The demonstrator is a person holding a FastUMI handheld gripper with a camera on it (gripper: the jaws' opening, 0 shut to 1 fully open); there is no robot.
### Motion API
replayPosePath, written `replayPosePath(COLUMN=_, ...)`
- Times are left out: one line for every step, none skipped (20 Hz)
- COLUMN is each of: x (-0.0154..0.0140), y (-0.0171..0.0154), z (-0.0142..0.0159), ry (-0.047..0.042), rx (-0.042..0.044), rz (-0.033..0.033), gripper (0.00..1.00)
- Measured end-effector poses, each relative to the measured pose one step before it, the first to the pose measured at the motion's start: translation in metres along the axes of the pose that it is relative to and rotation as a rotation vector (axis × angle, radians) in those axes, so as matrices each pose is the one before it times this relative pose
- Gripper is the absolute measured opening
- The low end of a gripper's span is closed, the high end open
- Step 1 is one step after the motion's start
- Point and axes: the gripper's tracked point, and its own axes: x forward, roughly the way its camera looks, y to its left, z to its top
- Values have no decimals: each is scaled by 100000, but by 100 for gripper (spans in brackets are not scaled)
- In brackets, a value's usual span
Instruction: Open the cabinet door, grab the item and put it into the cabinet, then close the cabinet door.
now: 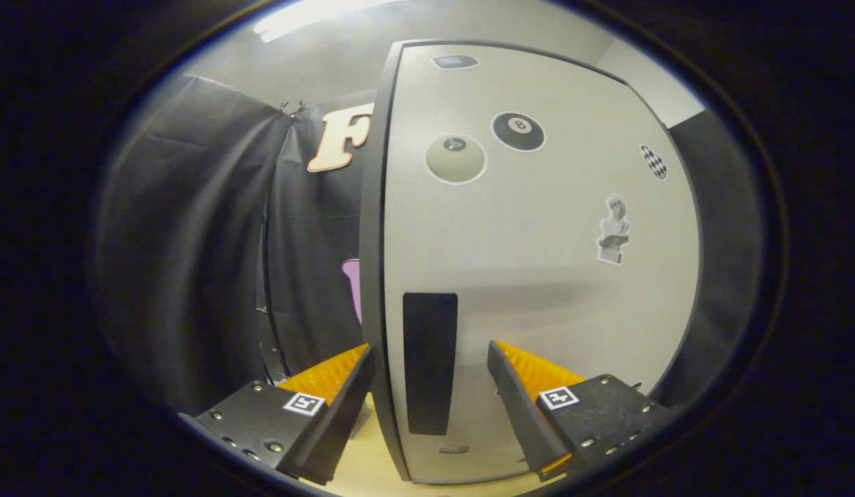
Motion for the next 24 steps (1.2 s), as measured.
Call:
replayPosePath(x=99, y=-170, z=-350, ry=-391, rx=-3202, rz=-1894, gripper=95)
replayPosePath(x=44, y=-537, z=11, ry=-622, rx=-2571, rz=-2207, gripper=88)
replayPosePath(x=20, y=-194, z=-57, ry=-237, rx=-976, rz=-922, gripper=82)
replayPosePath(x=117, y=-177, z=-7, ry=-276, rx=-781, rz=-616, gripper=75)
replayPosePath(x=-38, y=185, z=-45, ry=-290, rx=267, rz=347, gripper=73)
replayPosePath(x=-148, y=-87, z=106, ry=-82, rx=-377, rz=302, gripper=65)
replayPosePath(x=154, y=457, z=-20, ry=-371, rx=126, rz=2388, gripper=65)
replayPosePath(x=-10, y=854, z=-151, ry=293, rx=452, rz=2696, gripper=54)
replayPosePath(x=-386, y=16, z=205, ry=-772, rx=-352, rz=-1150, gripper=42)
replayPosePath(x=333, y=50, z=-158, ry=1059, rx=-404, rz=-384, gripper=31)
replayPosePath(x=-112, y=-41, z=-27, ry=-135, rx=48, rz=316, gripper=31)
replayPosePath(x=108, y=-17, z=-165, ry=559, rx=1218, rz=299, gripper=31)
replayPosePath(x=57, y=97, z=200, ry=-164, rx=1337, rz=380, gripper=25)
replayPosePath(x=-173, y=-14, z=-150, ry=1217, rx=-441, rz=247, gripper=19)
replayPosePath(x=28, y=-88, z=64, ry=170, rx=-404, rz=-128, gripper=20)
replayPosePath(x=65, y=-7, z=0, ry=1, rx=-316, rz=-140, gripper=20)
replayPosePath(x=-36, y=25, z=-73, ry=390, rx=372, rz=132, gripper=20)
replayPosePath(x=-49, y=-36, z=-52, ry=403, rx=876, rz=153, gripper=20)
replayPosePath(x=-10, y=-1, z=6, ry=129, rx=409, rz=120, gripper=20)
replayPosePath(x=13, y=-11, z=22, ry=-109, rx=-95, rz=98, gripper=20)
replayPosePath(x=27, y=16, z=16, ry=-108, rx=-220, rz=-21, gripper=20)
replayPosePath(x=-34, y=-29, z=3, ry=-22, rx=26, rz=-65, gripper=20)
replayPosePath(x=3, y=-1, z=3, ry=211, rx=234, rz=34, gripper=20)
replayPosePath(x=0, y=4, z=-21, ry=27, rx=127, rz=48, gripper=19)
